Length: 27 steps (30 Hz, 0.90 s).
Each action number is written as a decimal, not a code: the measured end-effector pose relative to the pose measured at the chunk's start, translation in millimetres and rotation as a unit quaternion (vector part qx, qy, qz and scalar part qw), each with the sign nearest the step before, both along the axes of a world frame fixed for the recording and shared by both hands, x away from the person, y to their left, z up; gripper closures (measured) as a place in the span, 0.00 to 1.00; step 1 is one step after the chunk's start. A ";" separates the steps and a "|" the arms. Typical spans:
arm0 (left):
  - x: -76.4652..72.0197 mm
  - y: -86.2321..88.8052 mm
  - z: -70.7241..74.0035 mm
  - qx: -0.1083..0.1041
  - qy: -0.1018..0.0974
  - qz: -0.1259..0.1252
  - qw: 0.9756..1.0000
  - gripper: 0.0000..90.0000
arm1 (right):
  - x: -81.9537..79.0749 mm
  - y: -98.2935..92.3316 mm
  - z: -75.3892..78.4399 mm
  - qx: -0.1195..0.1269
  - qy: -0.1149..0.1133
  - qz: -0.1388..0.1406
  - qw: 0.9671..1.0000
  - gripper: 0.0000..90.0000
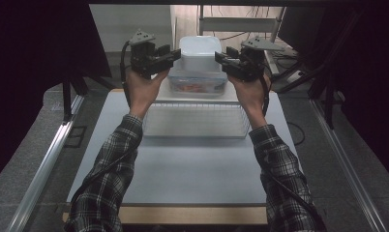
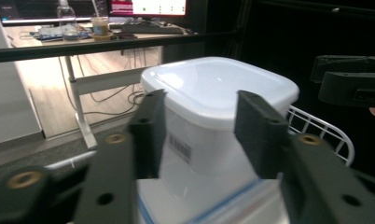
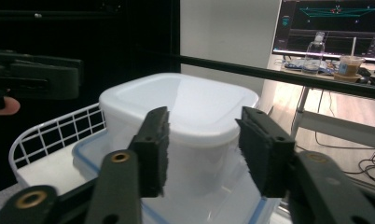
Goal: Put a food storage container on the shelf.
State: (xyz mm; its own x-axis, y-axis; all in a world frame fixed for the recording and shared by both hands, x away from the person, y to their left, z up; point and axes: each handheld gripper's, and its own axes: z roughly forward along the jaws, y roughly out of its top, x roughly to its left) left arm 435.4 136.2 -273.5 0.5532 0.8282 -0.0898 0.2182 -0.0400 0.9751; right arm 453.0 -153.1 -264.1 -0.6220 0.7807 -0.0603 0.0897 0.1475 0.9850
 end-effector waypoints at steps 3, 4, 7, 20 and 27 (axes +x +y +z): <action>-7.9 0.8 -8.0 -0.005 -0.006 -0.012 1.000 0.43 | -7.5 -3.7 -5.9 0.006 0.004 0.007 1.000 0.45; -10.5 0.9 -10.9 -0.003 -0.007 -0.017 1.000 0.40 | -10.0 -4.8 -8.3 0.006 0.006 0.010 1.000 0.42; -17.9 -1.0 -20.2 0.000 -0.008 -0.030 1.000 0.30 | -17.4 -7.1 -16.6 0.001 0.009 0.020 1.000 0.35; -53.0 -3.7 -62.3 0.012 0.021 -0.072 0.997 0.12 | -50.3 -17.5 -55.2 -0.016 0.025 0.051 0.998 0.18; -72.1 -2.8 -87.0 0.021 0.036 -0.088 0.995 0.08 | -65.9 -20.7 -75.5 -0.024 0.037 0.070 0.997 0.13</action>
State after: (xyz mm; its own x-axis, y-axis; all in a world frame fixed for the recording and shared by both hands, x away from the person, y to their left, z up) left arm 363.3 133.3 -360.5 0.6828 0.7234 -0.1021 0.2732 -0.1232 0.9540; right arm 387.1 -173.7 -339.7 -0.7283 0.6838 -0.0449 0.1370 0.2094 0.9682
